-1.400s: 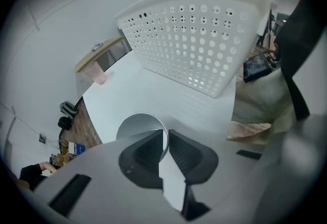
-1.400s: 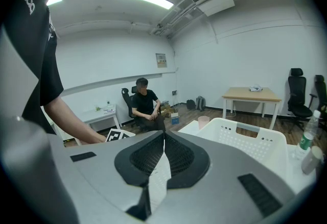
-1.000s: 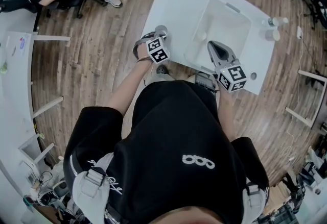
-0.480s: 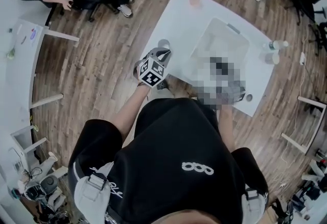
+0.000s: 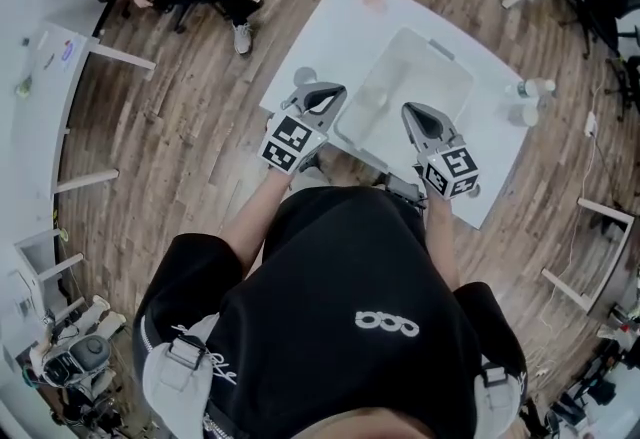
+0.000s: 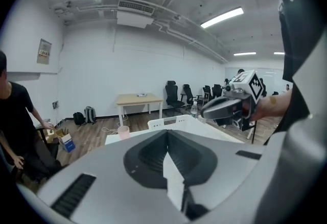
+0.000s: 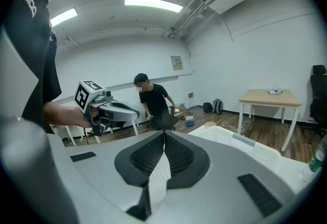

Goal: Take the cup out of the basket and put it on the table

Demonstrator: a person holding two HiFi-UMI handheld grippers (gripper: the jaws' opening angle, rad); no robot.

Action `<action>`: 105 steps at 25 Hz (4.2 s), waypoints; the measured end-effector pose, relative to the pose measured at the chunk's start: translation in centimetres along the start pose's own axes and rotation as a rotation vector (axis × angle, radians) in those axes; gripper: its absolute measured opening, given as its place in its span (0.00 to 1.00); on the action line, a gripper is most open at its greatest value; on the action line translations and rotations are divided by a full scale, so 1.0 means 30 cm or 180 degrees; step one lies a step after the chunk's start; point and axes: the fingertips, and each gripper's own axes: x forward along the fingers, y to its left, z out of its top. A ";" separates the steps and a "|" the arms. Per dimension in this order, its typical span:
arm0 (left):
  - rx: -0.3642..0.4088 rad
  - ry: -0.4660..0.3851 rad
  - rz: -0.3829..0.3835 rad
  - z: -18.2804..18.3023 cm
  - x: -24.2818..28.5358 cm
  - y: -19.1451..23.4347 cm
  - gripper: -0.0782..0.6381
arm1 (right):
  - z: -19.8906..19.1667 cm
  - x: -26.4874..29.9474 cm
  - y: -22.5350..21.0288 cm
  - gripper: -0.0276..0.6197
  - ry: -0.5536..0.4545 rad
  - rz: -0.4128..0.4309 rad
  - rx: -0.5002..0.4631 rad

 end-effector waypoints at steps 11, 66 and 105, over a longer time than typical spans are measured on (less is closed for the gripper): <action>-0.0238 -0.0273 -0.0191 0.091 0.088 -0.211 0.12 | -0.067 -0.195 -0.087 0.08 -0.0016 -0.0031 0.0052; -0.1100 -0.0466 0.0729 -0.130 -0.134 -0.256 0.12 | -0.850 0.505 -0.288 0.49 0.2663 0.0802 -0.1205; -0.0439 -0.0442 -0.0414 0.062 0.062 -0.231 0.12 | -0.055 -0.092 -0.192 0.47 0.0445 -0.0508 -0.0406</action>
